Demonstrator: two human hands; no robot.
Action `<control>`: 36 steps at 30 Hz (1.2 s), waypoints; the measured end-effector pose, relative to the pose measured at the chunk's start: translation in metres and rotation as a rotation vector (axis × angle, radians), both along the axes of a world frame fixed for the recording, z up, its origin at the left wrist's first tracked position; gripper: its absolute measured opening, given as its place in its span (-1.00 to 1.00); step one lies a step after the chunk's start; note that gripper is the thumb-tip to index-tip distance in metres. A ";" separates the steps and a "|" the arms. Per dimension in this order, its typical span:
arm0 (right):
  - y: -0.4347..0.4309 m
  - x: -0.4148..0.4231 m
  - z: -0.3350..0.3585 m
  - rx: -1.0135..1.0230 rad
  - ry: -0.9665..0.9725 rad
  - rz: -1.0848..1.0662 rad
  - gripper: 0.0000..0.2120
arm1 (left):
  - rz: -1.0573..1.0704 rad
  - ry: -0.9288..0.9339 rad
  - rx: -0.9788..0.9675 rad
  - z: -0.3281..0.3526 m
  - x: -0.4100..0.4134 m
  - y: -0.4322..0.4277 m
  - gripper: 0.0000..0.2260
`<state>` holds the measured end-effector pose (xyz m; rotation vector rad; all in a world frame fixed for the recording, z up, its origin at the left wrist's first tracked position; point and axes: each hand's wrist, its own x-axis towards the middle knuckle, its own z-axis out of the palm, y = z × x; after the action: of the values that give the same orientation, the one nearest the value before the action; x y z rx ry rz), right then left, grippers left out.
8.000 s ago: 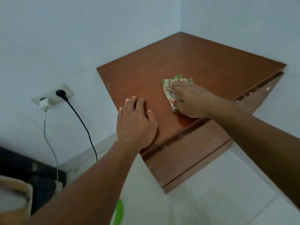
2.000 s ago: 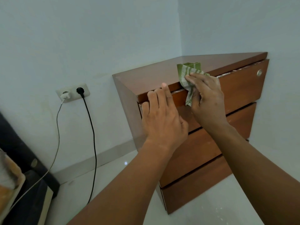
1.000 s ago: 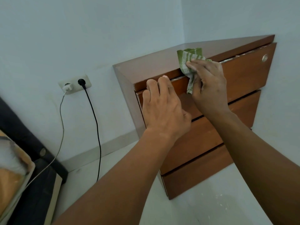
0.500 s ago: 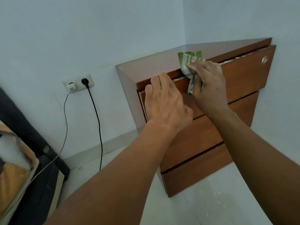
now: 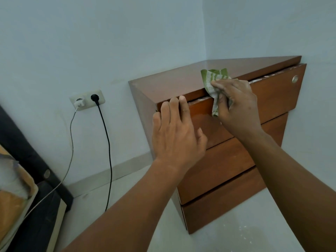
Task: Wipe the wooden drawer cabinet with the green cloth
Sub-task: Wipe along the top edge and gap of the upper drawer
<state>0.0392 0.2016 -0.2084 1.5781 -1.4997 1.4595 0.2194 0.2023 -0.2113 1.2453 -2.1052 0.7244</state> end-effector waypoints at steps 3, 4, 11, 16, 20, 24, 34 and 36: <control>-0.001 0.001 -0.002 0.009 0.000 -0.008 -0.67 | 0.014 0.017 0.033 -0.005 -0.004 0.006 -0.22; -0.002 0.001 -0.002 0.003 0.001 -0.010 -0.67 | 0.024 0.025 0.034 -0.003 -0.005 0.005 -0.22; -0.003 0.005 0.000 -0.005 -0.027 -0.024 -0.67 | 0.054 -0.044 0.027 0.017 -0.011 0.005 -0.18; 0.002 0.003 0.006 0.024 -0.021 -0.017 -0.69 | 0.073 -0.077 0.000 0.026 -0.014 -0.001 -0.03; 0.009 -0.009 0.014 0.093 -0.027 0.002 -0.67 | 0.024 -0.070 0.010 0.021 -0.013 -0.003 -0.03; 0.010 -0.017 0.016 0.140 -0.025 0.010 -0.66 | -0.045 -0.029 -0.047 0.008 0.002 -0.006 -0.18; 0.007 -0.012 0.013 0.103 -0.031 0.008 -0.67 | 0.048 -0.043 0.056 -0.008 -0.005 0.010 -0.17; 0.006 -0.012 0.012 0.087 -0.033 0.008 -0.67 | 0.086 -0.050 0.040 -0.001 -0.009 0.009 -0.17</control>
<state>0.0276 0.2077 -0.1959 1.6198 -1.5964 1.4491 0.2103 0.2114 -0.2122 1.3601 -2.1262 0.7621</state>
